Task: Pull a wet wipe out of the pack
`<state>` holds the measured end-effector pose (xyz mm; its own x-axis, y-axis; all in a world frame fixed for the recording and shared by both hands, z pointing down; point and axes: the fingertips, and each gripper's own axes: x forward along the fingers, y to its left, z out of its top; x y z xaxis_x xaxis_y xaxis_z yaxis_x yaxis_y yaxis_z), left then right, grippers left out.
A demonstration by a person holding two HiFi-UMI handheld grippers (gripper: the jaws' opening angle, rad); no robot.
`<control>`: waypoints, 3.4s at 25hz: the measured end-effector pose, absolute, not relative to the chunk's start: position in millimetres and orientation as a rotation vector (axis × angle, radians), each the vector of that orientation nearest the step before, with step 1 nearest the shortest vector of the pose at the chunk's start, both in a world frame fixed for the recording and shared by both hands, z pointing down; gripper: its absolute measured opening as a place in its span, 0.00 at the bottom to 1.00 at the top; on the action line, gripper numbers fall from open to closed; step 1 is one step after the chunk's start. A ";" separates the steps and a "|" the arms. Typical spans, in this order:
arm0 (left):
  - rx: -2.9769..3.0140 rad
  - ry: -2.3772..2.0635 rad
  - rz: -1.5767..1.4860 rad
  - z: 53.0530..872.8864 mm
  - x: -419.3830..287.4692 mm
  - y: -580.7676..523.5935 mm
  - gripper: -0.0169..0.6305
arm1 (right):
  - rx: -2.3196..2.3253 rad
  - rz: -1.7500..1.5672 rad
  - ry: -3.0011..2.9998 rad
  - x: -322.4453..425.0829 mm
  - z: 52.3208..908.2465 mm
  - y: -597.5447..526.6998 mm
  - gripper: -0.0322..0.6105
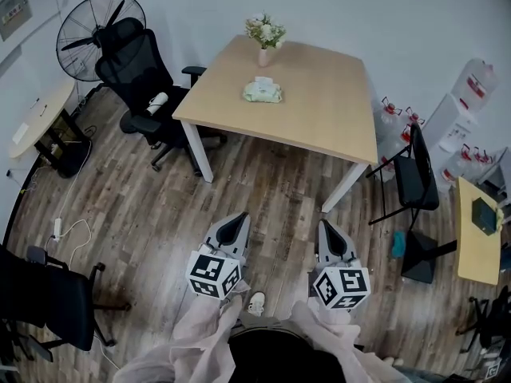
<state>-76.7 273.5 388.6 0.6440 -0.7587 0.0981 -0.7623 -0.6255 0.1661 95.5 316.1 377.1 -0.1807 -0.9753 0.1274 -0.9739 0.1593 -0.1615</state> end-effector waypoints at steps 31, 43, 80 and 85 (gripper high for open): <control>2.602 -1.310 0.071 408.2 -47.7 165.8 0.04 | -1.906 -0.413 2.491 113.3 403.4 187.4 0.07; 2.565 -1.359 0.086 408.3 -20.0 96.8 0.04 | -1.854 -0.445 2.533 139.2 404.4 114.1 0.07; 2.455 -1.539 0.076 422.6 26.5 -12.4 0.04 | -1.655 -0.467 2.683 178.8 418.5 -20.3 0.07; 2.449 -1.539 0.078 425.6 25.4 -40.1 0.04 | -1.663 -0.482 2.682 178.6 424.1 -47.1 0.07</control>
<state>25.4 -40.1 425.6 0.4414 -0.8800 0.1751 -0.8932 -0.4123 0.1795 178.6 -47.1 424.1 -0.4564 -0.8671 0.1997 -0.8824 0.4122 -0.2270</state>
